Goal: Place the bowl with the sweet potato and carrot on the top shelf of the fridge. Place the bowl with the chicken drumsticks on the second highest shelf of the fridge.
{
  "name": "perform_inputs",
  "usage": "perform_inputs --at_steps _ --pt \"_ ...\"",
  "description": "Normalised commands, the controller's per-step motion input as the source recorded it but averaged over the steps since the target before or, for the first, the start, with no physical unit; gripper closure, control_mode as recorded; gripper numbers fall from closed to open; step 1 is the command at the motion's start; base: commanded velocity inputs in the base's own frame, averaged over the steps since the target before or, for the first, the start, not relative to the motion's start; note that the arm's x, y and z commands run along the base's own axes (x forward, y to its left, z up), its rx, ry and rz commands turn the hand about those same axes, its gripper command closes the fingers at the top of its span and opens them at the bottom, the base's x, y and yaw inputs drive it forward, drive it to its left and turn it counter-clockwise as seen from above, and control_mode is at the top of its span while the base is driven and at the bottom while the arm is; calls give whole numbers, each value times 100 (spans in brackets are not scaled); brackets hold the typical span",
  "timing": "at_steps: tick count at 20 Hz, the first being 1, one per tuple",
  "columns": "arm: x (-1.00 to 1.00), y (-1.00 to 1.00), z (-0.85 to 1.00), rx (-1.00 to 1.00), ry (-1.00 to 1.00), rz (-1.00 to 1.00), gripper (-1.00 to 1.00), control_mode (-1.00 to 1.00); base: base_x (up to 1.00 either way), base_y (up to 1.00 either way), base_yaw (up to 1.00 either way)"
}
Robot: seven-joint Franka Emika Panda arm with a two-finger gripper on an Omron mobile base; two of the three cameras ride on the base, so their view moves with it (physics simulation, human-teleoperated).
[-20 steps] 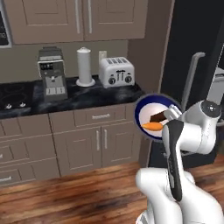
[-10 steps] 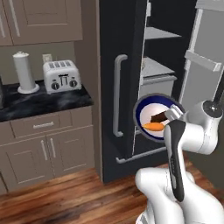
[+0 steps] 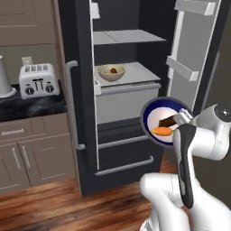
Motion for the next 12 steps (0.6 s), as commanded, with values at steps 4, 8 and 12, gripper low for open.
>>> perform_inputs --at_steps 4,8,12 --pt "0 0 0 0 0 0 100 100 35 -50 35" --pt "0 0 0 0 0 0 100 100 59 -14 18" --pt "0 0 0 0 0 0 100 100 85 -2 14"
